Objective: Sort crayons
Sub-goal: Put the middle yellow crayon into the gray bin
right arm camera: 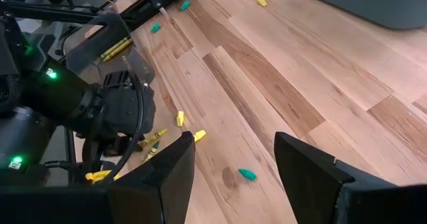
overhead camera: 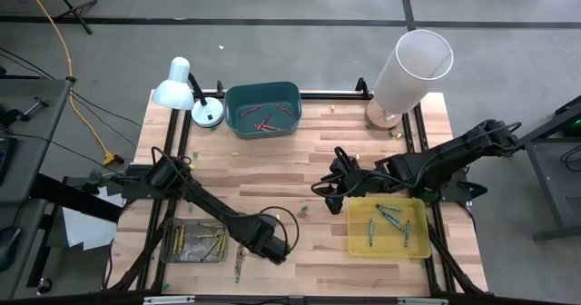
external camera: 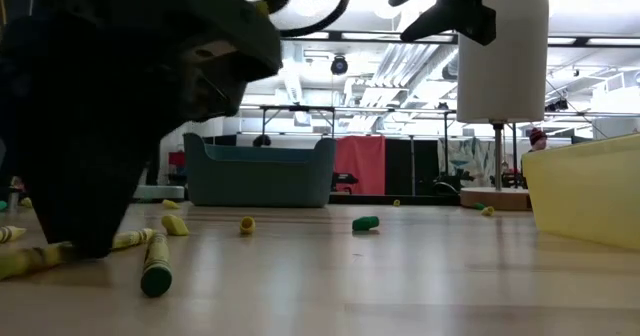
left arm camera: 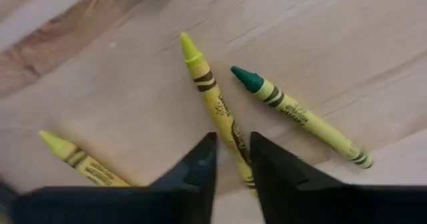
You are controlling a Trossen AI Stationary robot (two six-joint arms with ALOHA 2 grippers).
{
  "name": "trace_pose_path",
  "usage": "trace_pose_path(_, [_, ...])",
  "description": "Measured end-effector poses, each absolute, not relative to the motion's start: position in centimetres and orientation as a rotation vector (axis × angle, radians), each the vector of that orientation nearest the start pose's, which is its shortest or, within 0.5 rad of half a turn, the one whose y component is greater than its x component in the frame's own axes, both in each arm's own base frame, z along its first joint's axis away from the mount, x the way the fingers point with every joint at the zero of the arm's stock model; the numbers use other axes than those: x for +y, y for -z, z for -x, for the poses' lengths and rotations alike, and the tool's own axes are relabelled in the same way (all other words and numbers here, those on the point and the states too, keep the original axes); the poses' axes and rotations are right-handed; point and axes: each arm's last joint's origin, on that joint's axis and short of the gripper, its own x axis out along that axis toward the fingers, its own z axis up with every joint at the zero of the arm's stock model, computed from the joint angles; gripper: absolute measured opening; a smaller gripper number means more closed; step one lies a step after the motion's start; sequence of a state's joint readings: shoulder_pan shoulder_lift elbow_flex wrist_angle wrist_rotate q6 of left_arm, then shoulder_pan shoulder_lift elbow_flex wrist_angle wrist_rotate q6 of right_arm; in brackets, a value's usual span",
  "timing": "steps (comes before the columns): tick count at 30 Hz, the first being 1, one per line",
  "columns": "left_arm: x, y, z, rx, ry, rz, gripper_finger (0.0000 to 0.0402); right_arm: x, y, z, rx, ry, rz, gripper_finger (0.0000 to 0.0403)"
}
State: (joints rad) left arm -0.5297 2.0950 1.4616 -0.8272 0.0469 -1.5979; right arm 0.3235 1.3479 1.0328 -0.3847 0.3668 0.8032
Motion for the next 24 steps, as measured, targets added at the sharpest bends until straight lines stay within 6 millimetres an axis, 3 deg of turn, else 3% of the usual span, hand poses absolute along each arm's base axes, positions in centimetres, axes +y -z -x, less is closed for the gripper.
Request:
trace_pose_path(3, [-19.9, -14.4, -33.7, 1.383, -0.717, 0.847, 0.0015, 8.1, -28.1, -27.4, 0.596, 0.299, -0.537, 0.02])
trace_pose_path(6, [-19.3, -16.1, -32.7, 1.368, -0.737, 0.758, 0.0013, 8.1, -28.1, -27.4, 0.596, 0.299, -0.537, 0.02])
trace_pose_path(10, [-18.1, -20.4, -31.1, 1.275, -0.723, 0.669, 0.0003, 8.2, -28.1, -27.4, 0.598, 0.291, -0.544, 0.02])
trace_pose_path(16, [-15.1, -29.7, -27.5, 0.844, -0.681, 0.598, 0.0001, 8.6, -28.8, -27.9, 0.543, 0.208, -0.591, 0.02])
trace_pose_path(19, [-13.6, -33.4, -25.4, 0.62, -0.649, 0.514, 0.0001, 8.8, -29.4, -28.2, 0.478, 0.171, -0.598, 0.02])
trace_pose_path(21, [-13.1, -34.9, -24.2, 0.508, -0.609, 0.467, 0.0001, 9.0, -30.0, -28.5, 0.421, 0.139, -0.591, 0.02])
trace_pose_path(24, [-12.9, -35.7, -23.2, 0.383, -0.512, 0.447, 0.0001, 9.3, -30.9, -29.2, 0.305, 0.08, -0.569, 0.02])
